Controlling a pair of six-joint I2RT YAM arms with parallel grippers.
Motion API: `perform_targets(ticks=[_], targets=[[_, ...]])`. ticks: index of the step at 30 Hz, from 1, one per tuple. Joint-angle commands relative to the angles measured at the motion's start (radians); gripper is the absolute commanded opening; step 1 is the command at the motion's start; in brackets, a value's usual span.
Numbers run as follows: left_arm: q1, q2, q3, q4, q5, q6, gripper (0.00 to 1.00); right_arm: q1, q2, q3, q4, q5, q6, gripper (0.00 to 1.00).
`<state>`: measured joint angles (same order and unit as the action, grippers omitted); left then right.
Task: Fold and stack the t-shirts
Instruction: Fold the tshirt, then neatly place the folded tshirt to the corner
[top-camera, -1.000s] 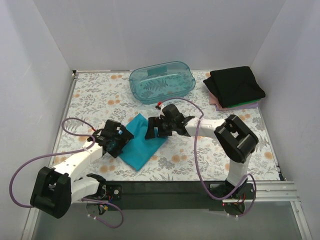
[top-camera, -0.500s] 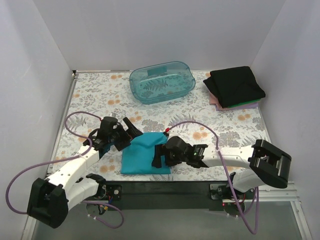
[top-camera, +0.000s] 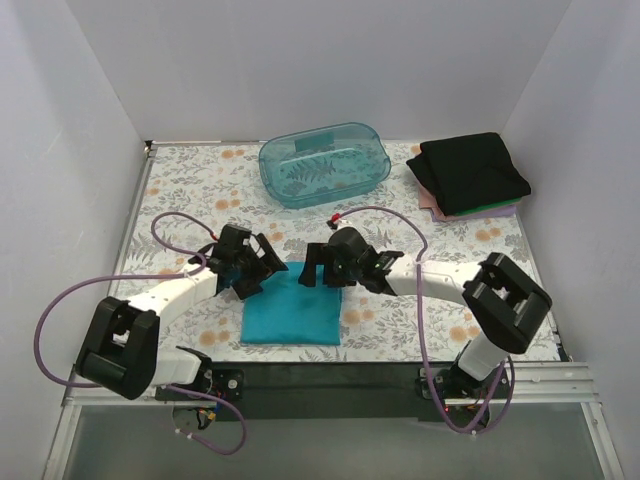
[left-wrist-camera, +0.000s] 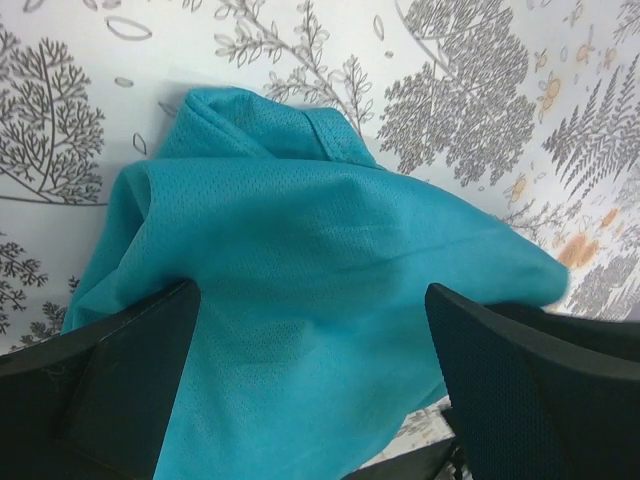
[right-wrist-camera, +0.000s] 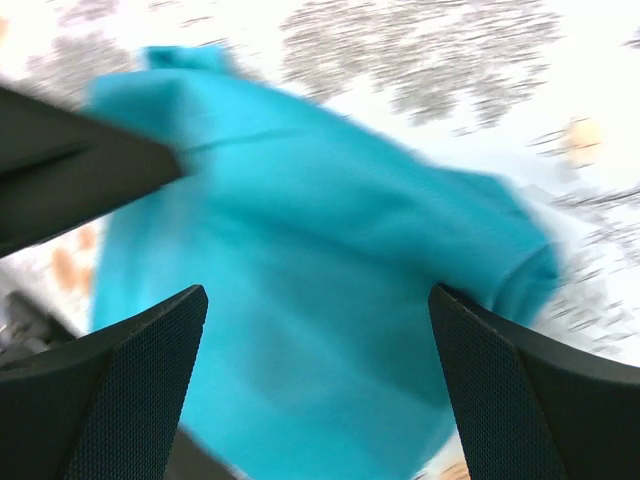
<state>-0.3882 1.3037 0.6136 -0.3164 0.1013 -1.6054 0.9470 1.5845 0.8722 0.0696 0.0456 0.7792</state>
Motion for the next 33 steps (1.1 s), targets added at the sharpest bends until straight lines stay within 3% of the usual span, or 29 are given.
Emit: perform_targets(ticks=[1, 10, 14, 21, 23, 25, 33], targets=[[0.006, 0.012, 0.040, 0.010, -0.089, 0.007, 0.97, -0.077, 0.067, 0.037, 0.013, -0.038, -0.040, 0.98], [0.022, 0.080, 0.058, 0.010, -0.143, 0.022, 0.97, -0.174, 0.184, 0.043, 0.029, -0.144, -0.086, 0.98], [0.023, 0.057, 0.121, -0.021, -0.109, 0.022, 0.97, -0.177, 0.082, 0.082, 0.021, -0.173, -0.153, 0.98], [0.023, -0.204, 0.222, -0.254, -0.282, -0.027, 0.98, -0.169, -0.171, 0.025, -0.014, -0.170, -0.202, 0.98], [0.023, -0.293, 0.184, -0.311, -0.397, -0.110, 0.98, -0.160, -0.242, -0.031, -0.014, -0.132, -0.176, 0.98], [0.028, -0.331, 0.150, -0.374, -0.425, -0.185, 0.98, -0.120, -0.274, -0.091, -0.042, -0.021, -0.147, 0.98], [0.031, -0.376, 0.071, -0.399, -0.338, -0.159, 0.98, 0.039, -0.195, -0.066, -0.273, 0.287, -0.018, 0.98]])
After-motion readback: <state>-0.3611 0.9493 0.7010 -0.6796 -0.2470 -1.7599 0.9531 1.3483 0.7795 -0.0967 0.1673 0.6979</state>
